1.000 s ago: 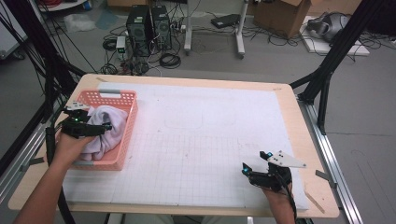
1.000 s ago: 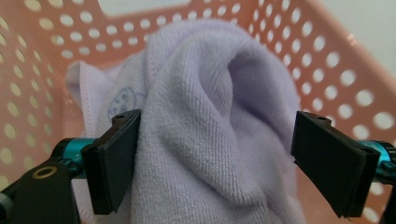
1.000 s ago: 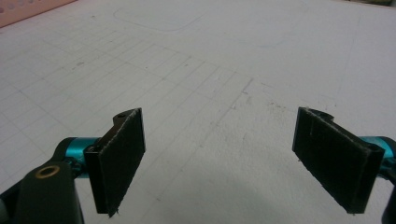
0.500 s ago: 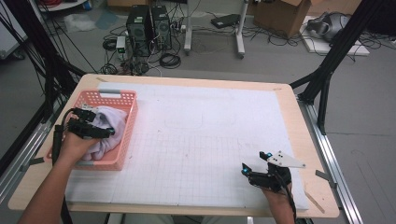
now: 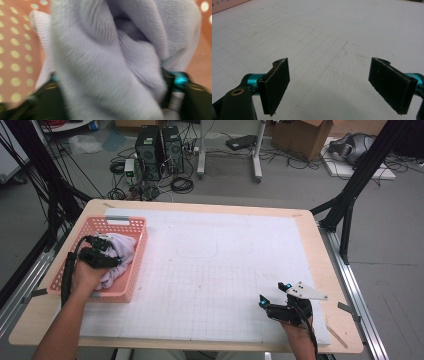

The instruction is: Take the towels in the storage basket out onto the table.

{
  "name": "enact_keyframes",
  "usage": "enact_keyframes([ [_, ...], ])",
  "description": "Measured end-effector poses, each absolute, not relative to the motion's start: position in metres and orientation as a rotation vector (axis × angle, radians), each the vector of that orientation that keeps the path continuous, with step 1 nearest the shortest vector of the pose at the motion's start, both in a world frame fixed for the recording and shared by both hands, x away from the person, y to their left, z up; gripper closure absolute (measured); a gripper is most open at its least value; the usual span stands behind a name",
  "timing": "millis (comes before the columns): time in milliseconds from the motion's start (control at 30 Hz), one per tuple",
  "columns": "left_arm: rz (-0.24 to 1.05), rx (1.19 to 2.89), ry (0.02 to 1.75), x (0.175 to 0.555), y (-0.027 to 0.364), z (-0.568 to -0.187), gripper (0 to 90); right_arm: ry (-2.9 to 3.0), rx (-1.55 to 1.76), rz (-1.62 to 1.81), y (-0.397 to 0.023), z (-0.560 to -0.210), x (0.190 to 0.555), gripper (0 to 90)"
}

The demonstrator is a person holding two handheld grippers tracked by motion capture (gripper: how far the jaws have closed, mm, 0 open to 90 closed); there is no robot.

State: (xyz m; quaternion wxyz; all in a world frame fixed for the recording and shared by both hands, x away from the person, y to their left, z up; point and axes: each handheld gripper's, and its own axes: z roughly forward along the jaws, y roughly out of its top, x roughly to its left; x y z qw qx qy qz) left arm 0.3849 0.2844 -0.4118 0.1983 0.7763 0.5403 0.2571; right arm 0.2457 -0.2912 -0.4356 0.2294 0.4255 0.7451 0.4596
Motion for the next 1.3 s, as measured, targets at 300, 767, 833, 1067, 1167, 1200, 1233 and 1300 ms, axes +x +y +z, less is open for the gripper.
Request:
enact_keyframes([
  [300,0.571,1.841,1.547,0.374,0.317,-0.395,62.3,2.037,1.185,1.265,-0.293,-0.436,0.246,16.1],
  [767,0.671,1.543,1.194,0.341,0.336,-0.375,62.6,2.033,1.182,1.268,-0.293,-0.435,0.245,16.2],
  [833,0.676,1.518,1.159,0.338,0.337,-0.374,62.6,2.032,1.183,1.269,-0.293,-0.435,0.245,16.2],
  [1067,0.679,1.449,1.003,0.325,0.334,-0.364,62.5,2.031,1.19,1.274,-0.292,-0.435,0.244,16.2],
  [1167,0.671,1.422,0.94,0.322,0.328,-0.358,62.4,2.037,1.184,1.275,-0.29,-0.434,0.244,16.2],
  [1200,0.669,1.419,0.922,0.321,0.325,-0.356,62.4,2.038,1.182,1.276,-0.29,-0.434,0.245,16.2],
  [1233,0.67,1.419,0.905,0.32,0.323,-0.354,62.4,2.04,1.174,1.276,-0.29,-0.435,0.245,16.2],
  [1300,0.67,1.415,0.879,0.319,0.317,-0.35,62.4,2.044,1.185,1.276,-0.289,-0.434,0.245,16.2],
])
